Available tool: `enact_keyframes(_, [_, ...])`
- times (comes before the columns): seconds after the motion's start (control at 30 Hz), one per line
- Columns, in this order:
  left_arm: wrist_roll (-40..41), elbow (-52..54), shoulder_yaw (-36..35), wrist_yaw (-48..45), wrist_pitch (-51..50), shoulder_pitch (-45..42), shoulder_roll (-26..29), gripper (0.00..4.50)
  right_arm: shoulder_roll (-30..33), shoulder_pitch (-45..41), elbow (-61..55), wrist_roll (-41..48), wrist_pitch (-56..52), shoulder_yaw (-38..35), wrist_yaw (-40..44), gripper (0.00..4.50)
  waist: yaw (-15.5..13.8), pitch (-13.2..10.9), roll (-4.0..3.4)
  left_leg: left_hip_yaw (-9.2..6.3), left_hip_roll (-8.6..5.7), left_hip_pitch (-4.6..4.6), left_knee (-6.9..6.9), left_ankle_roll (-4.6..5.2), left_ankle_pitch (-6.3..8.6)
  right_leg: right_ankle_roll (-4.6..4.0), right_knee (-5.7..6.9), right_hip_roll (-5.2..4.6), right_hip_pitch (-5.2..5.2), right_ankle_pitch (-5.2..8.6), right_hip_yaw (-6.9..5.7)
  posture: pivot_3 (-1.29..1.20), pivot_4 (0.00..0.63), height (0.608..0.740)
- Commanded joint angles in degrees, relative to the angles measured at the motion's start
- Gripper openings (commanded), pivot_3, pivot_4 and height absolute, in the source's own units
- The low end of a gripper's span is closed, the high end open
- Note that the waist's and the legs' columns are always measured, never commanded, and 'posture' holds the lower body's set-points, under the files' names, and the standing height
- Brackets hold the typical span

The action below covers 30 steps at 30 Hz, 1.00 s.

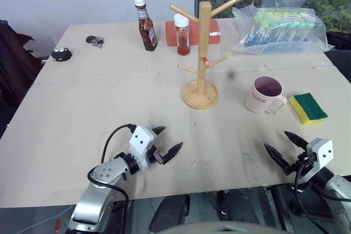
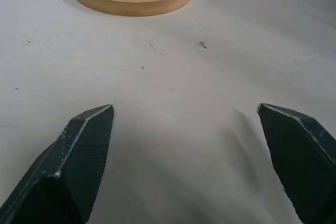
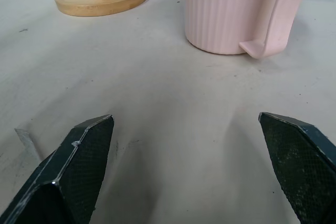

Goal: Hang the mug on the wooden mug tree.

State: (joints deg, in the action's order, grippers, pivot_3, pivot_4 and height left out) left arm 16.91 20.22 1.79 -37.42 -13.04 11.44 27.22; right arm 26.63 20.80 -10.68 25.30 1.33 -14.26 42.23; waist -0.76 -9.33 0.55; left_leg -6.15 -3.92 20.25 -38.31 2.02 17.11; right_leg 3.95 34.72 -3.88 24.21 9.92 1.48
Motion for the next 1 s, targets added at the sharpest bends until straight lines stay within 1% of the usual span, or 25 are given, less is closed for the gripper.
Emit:
enact_keyframes(0.03, [0.45, 3.04, -0.24, 0.17, 0.72, 0.40, -0.35, 4.50, 0.89, -0.42, -1.18, 0.38, -0.01, -1.16, 0.51, 4.46, 0.00, 0.00, 0.00, 0.00, 0.00, 0.00, 0.00, 0.00, 0.00, 0.00, 0.00, 0.00, 0.00, 0.00, 0.00, 0.00, 0.150, 0.737])
enact_keyframes(0.5, [1.22, 2.37, -0.49, -0.45, 1.17, -0.35, -0.74, 4.50, 0.09, -1.51, -1.21, -1.40, -0.53, -0.16, -1.28, 4.46, -0.01, -0.01, 0.00, 0.01, 0.00, 0.00, 0.00, 0.00, 0.00, 0.00, -0.01, 0.00, 0.00, 0.00, 0.00, 0.00, 0.150, 0.737])
enact_keyframes(0.7, [1.24, 2.17, -0.35, -0.88, 1.34, -0.71, -0.70, 4.50, -0.90, -2.25, -1.17, -2.28, -1.00, -0.95, -3.97, 4.46, -0.01, -0.01, 0.00, 0.00, 0.00, 0.00, 0.00, 0.00, 0.00, 0.01, -0.01, 0.00, 0.00, 0.00, 0.00, 0.00, 0.150, 0.737])
enact_keyframes(0.83, [1.18, 2.83, 0.15, -2.21, 1.31, -2.50, 0.12, 4.50, -2.92, -4.97, -1.51, -2.90, -3.77, -1.45, -10.01, 4.46, 0.00, -0.01, 0.01, 0.01, 0.00, 0.00, 0.00, 0.00, 0.00, 0.00, 0.00, 0.00, 0.00, 0.00, 0.00, 0.00, 0.150, 0.737])
enact_keyframes(0.9, [3.07, 3.91, 0.21, -3.18, -0.46, -4.67, 0.24, 4.50, -3.80, -6.68, -1.74, -5.25, -5.95, -0.40, -13.88, 4.46, -0.03, -0.01, 0.00, 0.01, 0.00, 0.00, -0.01, -0.01, 0.00, -0.01, 0.02, 0.01, 0.00, 0.00, 0.01, 0.00, 0.150, 0.737])
enact_keyframes(1.0, [6.46, 5.48, 0.38, -5.02, -3.39, -8.61, 0.63, 4.50, -6.24, -9.53, -1.21, -8.22, -5.81, 0.25, -18.80, 4.46, -0.02, -0.01, 0.00, 0.00, -0.01, 0.00, -0.01, -0.01, -0.01, 0.03, 0.03, 0.04, 0.01, -0.02, -0.01, 0.00, 0.150, 0.737])
